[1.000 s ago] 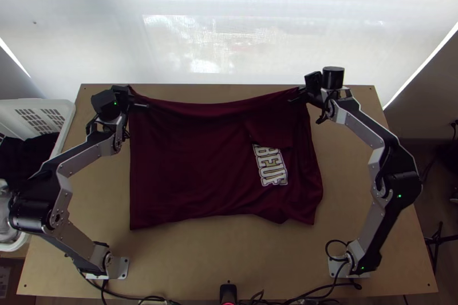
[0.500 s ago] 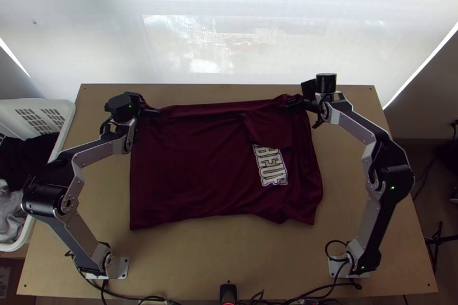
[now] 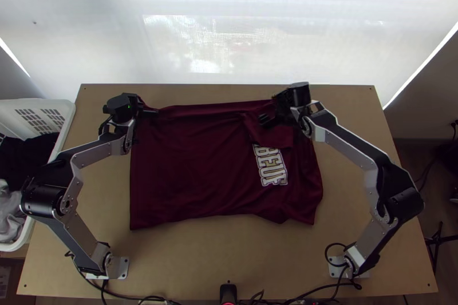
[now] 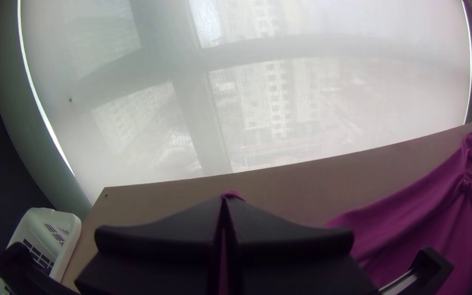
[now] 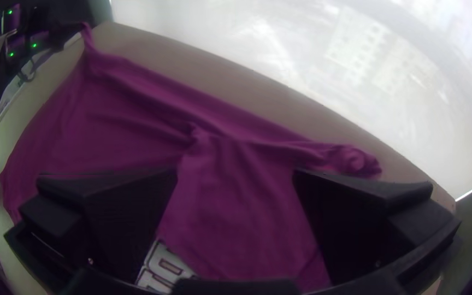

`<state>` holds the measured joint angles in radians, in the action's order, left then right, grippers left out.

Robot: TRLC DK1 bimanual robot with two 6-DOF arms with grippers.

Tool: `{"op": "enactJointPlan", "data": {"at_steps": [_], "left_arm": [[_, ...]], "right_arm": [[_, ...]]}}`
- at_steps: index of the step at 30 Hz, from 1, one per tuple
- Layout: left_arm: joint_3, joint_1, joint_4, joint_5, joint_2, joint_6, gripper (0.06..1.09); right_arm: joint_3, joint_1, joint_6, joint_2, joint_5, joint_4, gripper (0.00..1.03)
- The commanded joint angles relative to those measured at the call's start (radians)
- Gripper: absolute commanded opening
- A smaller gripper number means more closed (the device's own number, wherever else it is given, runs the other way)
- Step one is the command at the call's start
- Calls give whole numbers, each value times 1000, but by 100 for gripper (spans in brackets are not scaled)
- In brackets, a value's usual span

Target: Fold the t-shirt

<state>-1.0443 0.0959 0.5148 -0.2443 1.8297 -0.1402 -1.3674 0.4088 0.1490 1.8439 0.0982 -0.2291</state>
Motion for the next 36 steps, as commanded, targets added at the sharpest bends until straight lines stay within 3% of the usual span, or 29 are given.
{"op": "enactJointPlan", "data": {"at_steps": [1,12,18,25,27,35,36], "left_arm": [[0,-7,-6,0,-10,1,9],[1,-13,-19,2,-20,-1,9],[-3,-15,-21,0,-23,-15,9],[-19,-33,-30,2,-23,-27,9],[-22,-35,-32,2,-21,-29,9],[-25,-35,-42,2,-21,-30,9],[-25,-35,-44,2,-23,-32,9]], "right_arm": [[111,125,-26,-40,1,-22,98],[232,162,-37,-26,1,-21,96],[202,156,-35,34,0,-18,96],[137,142,-35,100,0,-18,89],[114,137,-35,115,0,-18,80],[73,117,-9,133,0,-18,8],[74,114,-6,129,0,-18,3]]}}
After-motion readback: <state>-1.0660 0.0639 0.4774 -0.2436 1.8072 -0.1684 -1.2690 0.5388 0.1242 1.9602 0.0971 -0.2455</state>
